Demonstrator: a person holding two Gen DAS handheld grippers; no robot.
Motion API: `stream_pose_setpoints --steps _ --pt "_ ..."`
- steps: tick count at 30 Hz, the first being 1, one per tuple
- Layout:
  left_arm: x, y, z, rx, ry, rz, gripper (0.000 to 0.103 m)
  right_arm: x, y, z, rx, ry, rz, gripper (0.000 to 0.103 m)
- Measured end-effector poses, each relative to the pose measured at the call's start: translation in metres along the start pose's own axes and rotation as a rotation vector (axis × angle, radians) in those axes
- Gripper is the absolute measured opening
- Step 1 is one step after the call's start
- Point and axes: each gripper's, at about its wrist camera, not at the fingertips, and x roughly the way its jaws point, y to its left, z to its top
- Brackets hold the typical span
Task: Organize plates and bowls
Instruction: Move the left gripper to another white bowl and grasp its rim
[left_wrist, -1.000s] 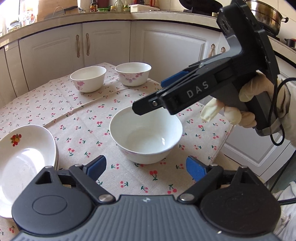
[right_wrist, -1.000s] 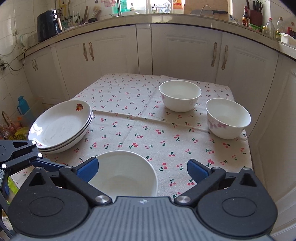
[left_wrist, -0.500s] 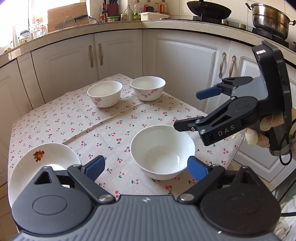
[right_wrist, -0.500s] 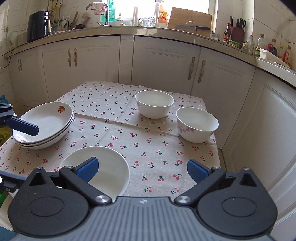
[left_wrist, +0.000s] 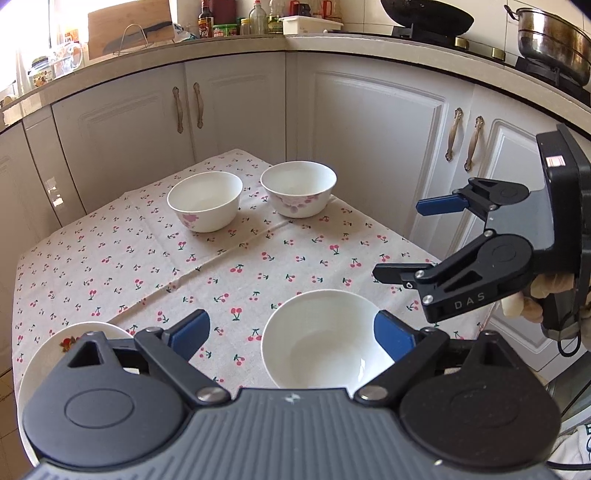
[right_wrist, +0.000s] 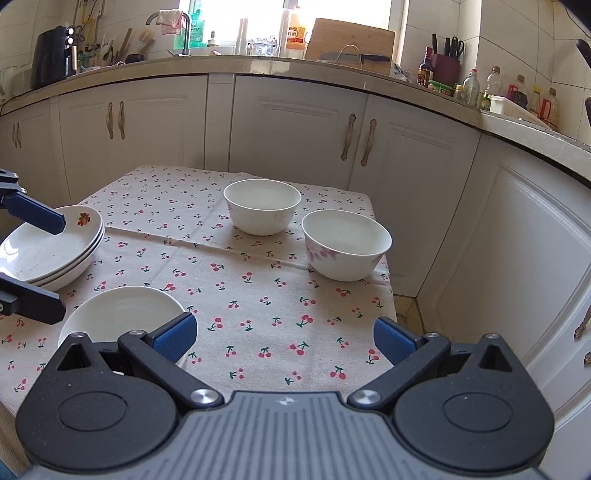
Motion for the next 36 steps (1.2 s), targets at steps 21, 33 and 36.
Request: stream_pose_setpoints --steps 21,33,36 --pt "0.050 0.019 0.066 0.047 0.024 0.002 0.095 0.031 -0.024 0.005 -0.084 0.024 -0.029 0.103" --pt "0.121 0.027 0.117 0.080 0.076 -0.025 0.095 0.067 -0.055 0.020 -0.111 0.014 -0.004 0.103" --pt "0.138 0.027 0.127 0.089 0.090 -0.046 0.094 0.079 -0.060 0.022 -0.116 0.017 0.010 0.103"
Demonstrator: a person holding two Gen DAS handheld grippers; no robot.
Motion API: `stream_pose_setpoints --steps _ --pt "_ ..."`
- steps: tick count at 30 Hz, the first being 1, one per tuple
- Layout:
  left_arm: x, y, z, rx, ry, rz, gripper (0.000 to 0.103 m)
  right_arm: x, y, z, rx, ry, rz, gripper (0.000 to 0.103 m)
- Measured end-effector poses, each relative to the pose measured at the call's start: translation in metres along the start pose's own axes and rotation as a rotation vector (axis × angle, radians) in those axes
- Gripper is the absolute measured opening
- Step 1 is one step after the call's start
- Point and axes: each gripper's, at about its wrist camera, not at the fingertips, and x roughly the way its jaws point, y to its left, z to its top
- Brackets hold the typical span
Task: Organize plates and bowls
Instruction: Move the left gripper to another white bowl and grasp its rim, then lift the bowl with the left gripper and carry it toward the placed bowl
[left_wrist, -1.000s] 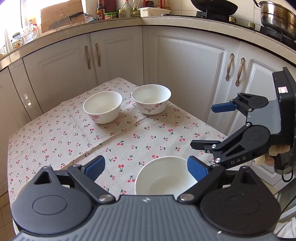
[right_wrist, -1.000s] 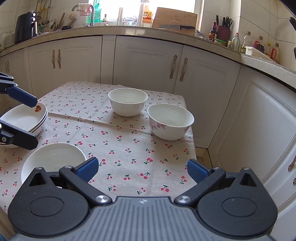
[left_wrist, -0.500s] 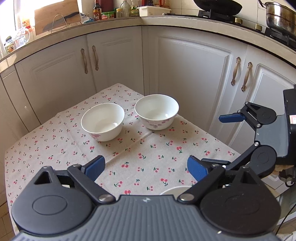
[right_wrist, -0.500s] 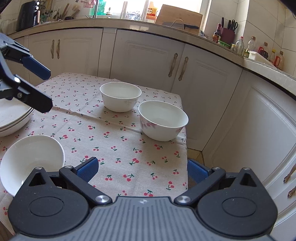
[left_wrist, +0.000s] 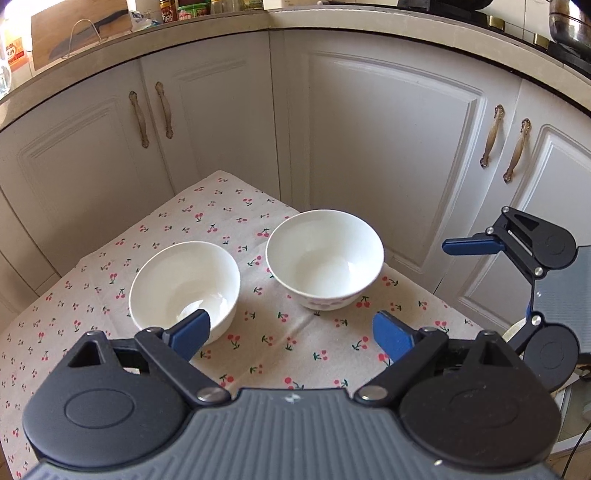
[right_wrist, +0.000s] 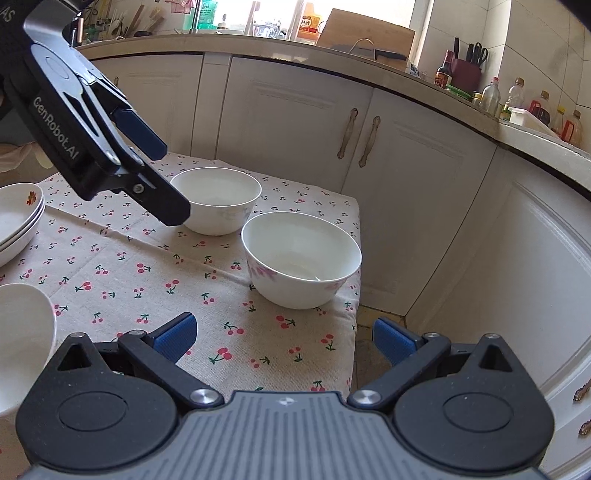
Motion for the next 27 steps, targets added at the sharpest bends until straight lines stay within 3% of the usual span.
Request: stream_pose_setpoints --steps 11,14,27 --pt "0.063 0.002 0.045 0.016 0.049 -0.073 0.086 0.040 -0.014 0.012 -0.036 0.000 0.038 0.103" --pt "0.081 0.003 0.052 0.003 0.080 -0.089 0.078 0.050 -0.019 0.014 -0.032 0.000 0.047 0.103" --pt "0.120 0.014 0.060 -0.017 0.139 -0.103 0.067 0.070 -0.025 0.014 -0.040 -0.016 0.082 0.102"
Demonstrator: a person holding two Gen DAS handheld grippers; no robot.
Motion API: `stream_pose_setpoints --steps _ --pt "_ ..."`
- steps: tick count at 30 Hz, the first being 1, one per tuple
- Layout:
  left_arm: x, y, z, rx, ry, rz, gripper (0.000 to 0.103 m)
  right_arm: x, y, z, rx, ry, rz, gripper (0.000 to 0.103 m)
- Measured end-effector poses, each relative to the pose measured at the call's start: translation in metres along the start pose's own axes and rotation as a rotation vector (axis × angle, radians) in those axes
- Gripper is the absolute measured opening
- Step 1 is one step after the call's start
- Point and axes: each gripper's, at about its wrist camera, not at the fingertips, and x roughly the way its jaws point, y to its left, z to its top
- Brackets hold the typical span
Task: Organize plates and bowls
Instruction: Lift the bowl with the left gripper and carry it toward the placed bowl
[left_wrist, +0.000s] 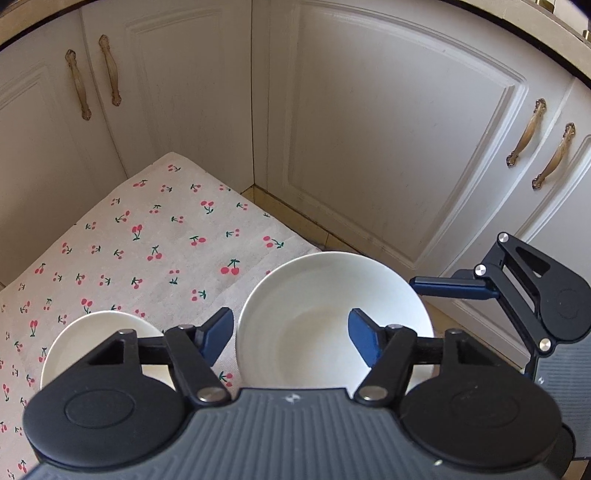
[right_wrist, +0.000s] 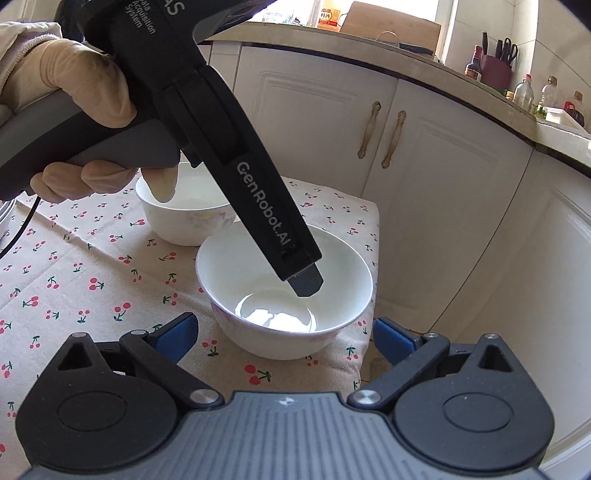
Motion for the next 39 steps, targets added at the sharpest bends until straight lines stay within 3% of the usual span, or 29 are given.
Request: stream_pose_setpoints --steps 9,39 --pt "0.008 0.001 0.000 0.007 0.022 -0.014 0.062 0.008 -0.003 0.003 0.017 -0.004 0.015 0.091" --pt "0.004 0.000 -0.008 0.011 0.010 -0.040 0.060 0.001 -0.004 0.011 0.061 0.031 0.032 0.092"
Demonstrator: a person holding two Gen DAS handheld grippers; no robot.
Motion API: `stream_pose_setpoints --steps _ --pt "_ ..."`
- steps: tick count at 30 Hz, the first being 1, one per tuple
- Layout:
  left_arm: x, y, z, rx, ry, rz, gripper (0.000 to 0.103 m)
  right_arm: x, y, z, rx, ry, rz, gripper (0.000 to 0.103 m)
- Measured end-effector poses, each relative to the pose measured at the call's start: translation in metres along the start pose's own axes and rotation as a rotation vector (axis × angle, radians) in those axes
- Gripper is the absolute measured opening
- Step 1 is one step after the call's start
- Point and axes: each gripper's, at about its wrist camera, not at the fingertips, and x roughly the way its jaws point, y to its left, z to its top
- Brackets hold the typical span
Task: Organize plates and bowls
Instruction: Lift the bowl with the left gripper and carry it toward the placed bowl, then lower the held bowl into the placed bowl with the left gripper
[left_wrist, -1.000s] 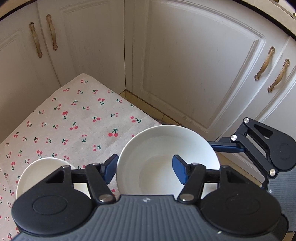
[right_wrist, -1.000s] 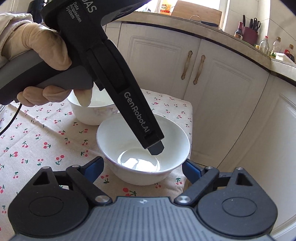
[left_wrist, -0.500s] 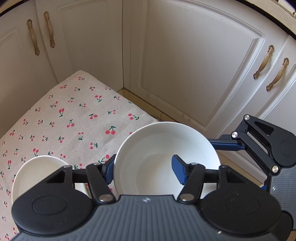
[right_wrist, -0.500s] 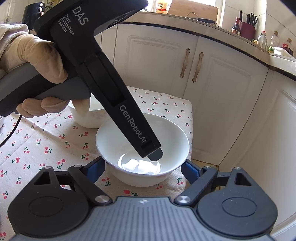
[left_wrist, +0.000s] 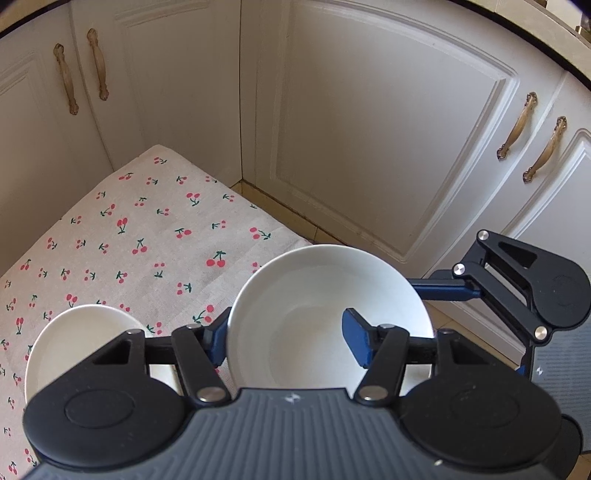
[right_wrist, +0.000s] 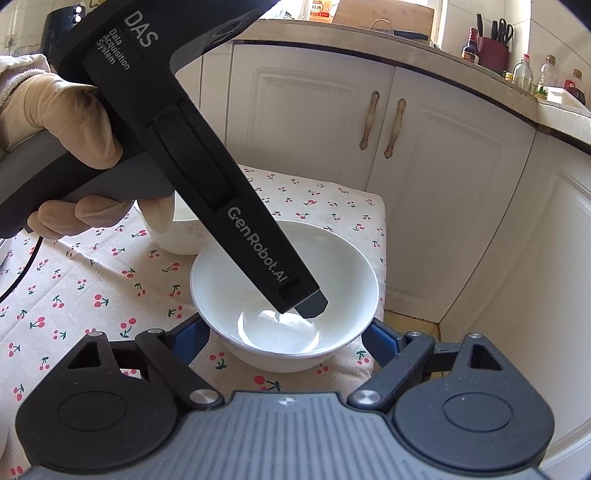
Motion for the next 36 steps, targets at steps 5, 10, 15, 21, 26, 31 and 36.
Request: stream_pose_setpoints --steps 5,10,15,21,26,31,36 --pt "-0.014 -0.005 -0.006 0.001 -0.010 0.002 0.060 -0.012 0.008 0.002 -0.005 0.002 0.009 0.092" --pt "-0.032 -0.011 -0.017 0.001 -0.023 0.009 0.060 -0.027 0.020 0.005 -0.023 0.004 0.014 0.092" --pt "-0.056 -0.019 -0.030 -0.013 -0.042 0.013 0.060 -0.046 0.033 0.008 -0.024 0.004 0.032 0.092" --pt "-0.086 -0.032 -0.048 -0.019 -0.067 0.024 0.060 -0.073 0.050 0.009 -0.013 0.001 0.058 0.092" --pt "-0.112 -0.045 -0.067 -0.017 -0.079 0.036 0.060 -0.097 0.070 0.008 -0.032 -0.003 0.067 0.092" --pt "-0.136 -0.055 -0.089 -0.026 -0.093 0.048 0.061 -0.119 0.093 0.006 -0.049 -0.010 0.081 0.092" --pt "-0.156 -0.065 -0.115 -0.036 -0.107 0.074 0.061 -0.135 0.115 0.001 -0.058 -0.014 0.108 0.092"
